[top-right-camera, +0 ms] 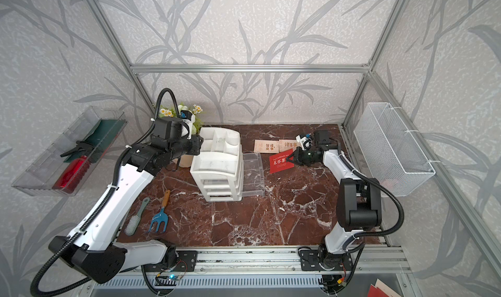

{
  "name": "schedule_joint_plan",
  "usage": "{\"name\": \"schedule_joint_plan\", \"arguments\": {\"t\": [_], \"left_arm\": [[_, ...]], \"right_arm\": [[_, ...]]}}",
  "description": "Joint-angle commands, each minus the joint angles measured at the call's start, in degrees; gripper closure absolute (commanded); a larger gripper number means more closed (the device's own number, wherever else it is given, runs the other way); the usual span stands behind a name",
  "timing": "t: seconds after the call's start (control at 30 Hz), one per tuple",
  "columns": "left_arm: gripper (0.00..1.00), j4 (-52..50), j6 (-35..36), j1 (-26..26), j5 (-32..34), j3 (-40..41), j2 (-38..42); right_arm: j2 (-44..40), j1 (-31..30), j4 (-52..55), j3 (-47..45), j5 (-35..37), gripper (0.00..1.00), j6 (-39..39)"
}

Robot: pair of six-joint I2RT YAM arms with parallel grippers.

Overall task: Take the postcards out of the drawer
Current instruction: Place the postcard at the center of the board.

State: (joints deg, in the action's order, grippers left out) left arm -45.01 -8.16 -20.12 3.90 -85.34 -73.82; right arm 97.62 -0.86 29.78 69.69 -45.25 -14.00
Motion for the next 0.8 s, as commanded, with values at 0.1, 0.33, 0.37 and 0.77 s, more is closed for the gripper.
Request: {"name": "schedule_joint_plan", "arguments": {"t": [0.1,0.33,0.37,0.77], "left_arm": [[0.63,-5.39,2.13,1.12,3.06,-0.29,-0.07],[0.63,-5.0,1.73,1.86,3.22,0.69,-0.93],[0.63,-5.0,1.75,1.92,3.12,0.68,-1.12],[0.64,-3.02,1.41,2.28,0.59,1.6,-3.95]], "right_arm": [[5.84,-0.02,3.09,2.54,2.54,0.96,3.88],[10.36,-0.03,1.52,3.17,5.48,0.95,3.57],[10.7,-0.02,1.44,3.26,6.54,0.94,3.46],[11.98,0.42,2.82,3.84,12.91,0.67,4.15]]}}
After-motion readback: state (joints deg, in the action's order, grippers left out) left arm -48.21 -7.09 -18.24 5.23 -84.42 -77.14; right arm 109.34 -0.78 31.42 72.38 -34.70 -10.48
